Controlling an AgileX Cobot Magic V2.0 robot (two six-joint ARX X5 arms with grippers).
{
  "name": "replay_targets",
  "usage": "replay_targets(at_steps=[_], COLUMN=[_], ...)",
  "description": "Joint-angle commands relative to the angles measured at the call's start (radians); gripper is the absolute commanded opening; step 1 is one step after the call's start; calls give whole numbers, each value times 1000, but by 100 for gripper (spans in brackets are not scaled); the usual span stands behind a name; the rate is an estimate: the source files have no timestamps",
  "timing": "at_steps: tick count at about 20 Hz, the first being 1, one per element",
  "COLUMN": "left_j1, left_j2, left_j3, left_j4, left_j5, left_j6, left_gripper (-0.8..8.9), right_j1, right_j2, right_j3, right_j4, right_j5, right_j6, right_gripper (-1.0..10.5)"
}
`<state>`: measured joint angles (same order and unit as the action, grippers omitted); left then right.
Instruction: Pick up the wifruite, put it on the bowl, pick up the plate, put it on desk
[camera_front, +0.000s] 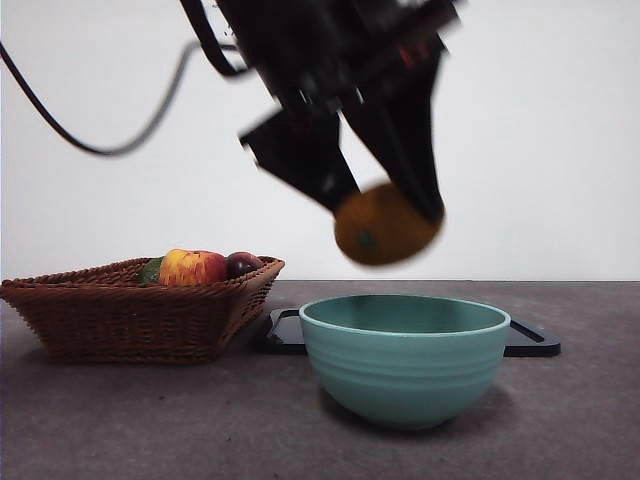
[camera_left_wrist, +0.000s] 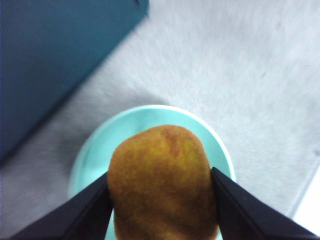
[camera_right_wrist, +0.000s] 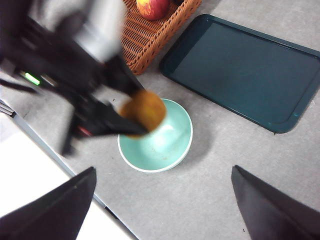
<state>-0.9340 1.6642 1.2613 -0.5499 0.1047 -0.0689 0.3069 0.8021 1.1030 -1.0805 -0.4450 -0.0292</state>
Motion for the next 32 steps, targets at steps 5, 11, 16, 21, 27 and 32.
replay_targets(at_steps=[5, 11, 16, 21, 27, 32], left_j1=[-24, -28, -37, -40, -3, 124], left_j2=[161, 209, 207, 204, 107, -112], left_j3=[23, 23, 31, 127, 219, 219], left_j4=[28, 33, 47, -47, -123, -117], left_j5=[-1, -1, 0, 0, 0, 0], left_j6=[16, 27, 23, 24, 23, 18], left_gripper=[209, 245, 349, 348, 348, 348], right_j1=[4, 4, 4, 4, 4, 4], right_j2=[7, 7, 7, 7, 7, 7], right_j3=[21, 21, 21, 21, 21, 21], right_j4=[9, 9, 10, 9, 9, 9], right_j5=[0, 0, 0, 0, 1, 1], right_j6=[3, 3, 2, 2, 2, 2], right_gripper=[433, 433, 433, 433, 433, 433])
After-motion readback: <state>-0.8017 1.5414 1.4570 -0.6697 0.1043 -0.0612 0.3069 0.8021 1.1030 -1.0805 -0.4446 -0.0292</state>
